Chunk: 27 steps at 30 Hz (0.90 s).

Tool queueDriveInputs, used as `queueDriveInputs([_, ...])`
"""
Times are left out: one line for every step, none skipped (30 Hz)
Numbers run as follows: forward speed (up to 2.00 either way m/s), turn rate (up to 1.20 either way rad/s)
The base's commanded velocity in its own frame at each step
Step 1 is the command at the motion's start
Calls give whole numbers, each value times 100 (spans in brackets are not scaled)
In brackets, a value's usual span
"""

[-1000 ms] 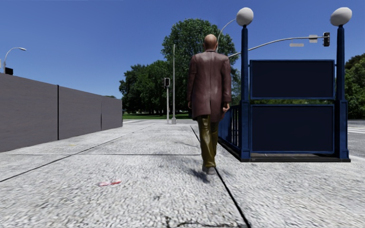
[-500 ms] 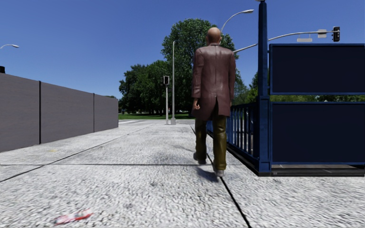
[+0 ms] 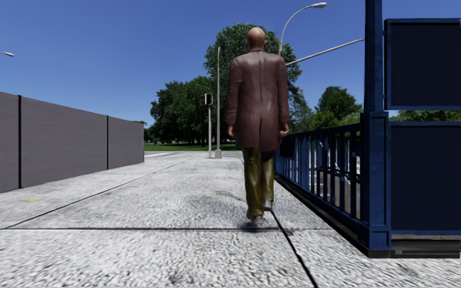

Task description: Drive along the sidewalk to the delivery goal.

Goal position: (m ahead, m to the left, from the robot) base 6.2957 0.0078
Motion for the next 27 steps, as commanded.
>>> queueDriveInputs([140, 0])
queueDriveInputs([140, 0])
queueDriveInputs([140, 0])
queueDriveInputs([140, 0])
queueDriveInputs([140, 0])
queueDriveInputs([140, 0])
queueDriveInputs([140, 0])
queueDriveInputs([140, 0])
queueDriveInputs([140, 0])
queueDriveInputs([140, 0])
queueDriveInputs([140, 0])
queueDriveInputs([140, 0])
queueDriveInputs([140, 0])
queueDriveInputs([140, 0])
queueDriveInputs([140, 0])
queueDriveInputs([140, 0])
queueDriveInputs([140, 0])
queueDriveInputs([140, 0])
queueDriveInputs([140, 0])
queueDriveInputs([140, 0])
queueDriveInputs([140, 0])
queueDriveInputs([140, 0])
queueDriveInputs([140, 0])
queueDriveInputs([140, 0])
queueDriveInputs([140, 0])
queueDriveInputs([140, 0])
queueDriveInputs([140, 0])
